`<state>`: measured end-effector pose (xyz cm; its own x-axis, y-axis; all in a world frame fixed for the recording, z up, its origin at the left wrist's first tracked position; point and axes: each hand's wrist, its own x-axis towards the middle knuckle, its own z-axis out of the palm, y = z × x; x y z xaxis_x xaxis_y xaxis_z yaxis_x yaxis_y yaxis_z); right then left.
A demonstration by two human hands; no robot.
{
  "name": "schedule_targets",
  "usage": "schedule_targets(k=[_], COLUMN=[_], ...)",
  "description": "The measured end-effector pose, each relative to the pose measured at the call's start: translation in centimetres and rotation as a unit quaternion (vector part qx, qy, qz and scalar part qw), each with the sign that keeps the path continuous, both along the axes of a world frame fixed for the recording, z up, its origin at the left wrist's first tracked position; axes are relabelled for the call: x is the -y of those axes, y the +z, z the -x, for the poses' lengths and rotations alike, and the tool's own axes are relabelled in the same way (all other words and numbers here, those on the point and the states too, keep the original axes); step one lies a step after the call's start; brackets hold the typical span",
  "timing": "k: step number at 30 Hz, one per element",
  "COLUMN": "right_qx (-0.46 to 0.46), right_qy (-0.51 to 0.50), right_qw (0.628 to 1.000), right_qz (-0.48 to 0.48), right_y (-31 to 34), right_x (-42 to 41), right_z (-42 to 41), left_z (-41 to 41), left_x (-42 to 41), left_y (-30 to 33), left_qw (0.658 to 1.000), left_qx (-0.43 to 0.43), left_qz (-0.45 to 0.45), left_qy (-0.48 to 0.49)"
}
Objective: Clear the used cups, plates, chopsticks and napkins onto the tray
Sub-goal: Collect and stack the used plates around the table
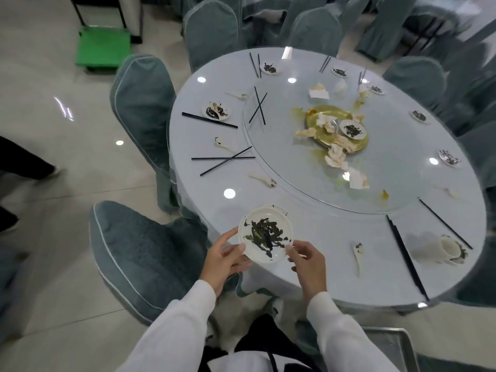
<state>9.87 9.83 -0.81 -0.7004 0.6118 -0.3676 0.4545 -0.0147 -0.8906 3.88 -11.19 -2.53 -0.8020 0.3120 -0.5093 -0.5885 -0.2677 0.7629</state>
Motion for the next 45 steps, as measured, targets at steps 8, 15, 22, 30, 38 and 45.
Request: schedule_targets(k=[8,15,22,30,38,45], right_qx=[-0.027,-0.01,0.023,0.087,0.16,0.221], right_qy=[-0.066,-0.063,-0.024,-0.003,-0.021,-0.004], right_qw=[0.991,0.992,0.991,0.982,0.969,0.963], right_qz=[0.115,0.107,0.126,0.168,0.186,0.154], right_y=[-0.2,-0.7,-1.5,-3.7,-7.8,-10.0], right_x=[-0.2,-1.1,-2.1,-5.2,-8.4,-9.4], right_z=[-1.2,-1.8,-0.2,3.1,7.7,10.8], left_z=[-0.1,0.0,0.4,3.4,4.4,3.7], left_x=[-0.4,-0.7,-0.9,0.9,-0.5,-0.6], left_y=[-0.1,-0.6,-2.0,-2.4,-2.0,-1.6], left_qw=[0.999,0.997,0.999,0.987,0.97,0.96], left_qx=[-0.003,0.019,0.044,0.061,0.069,0.077], left_qz=[0.002,0.008,0.026,0.063,0.092,0.107], left_qy=[-0.033,-0.075,-0.004,0.137,0.212,0.247])
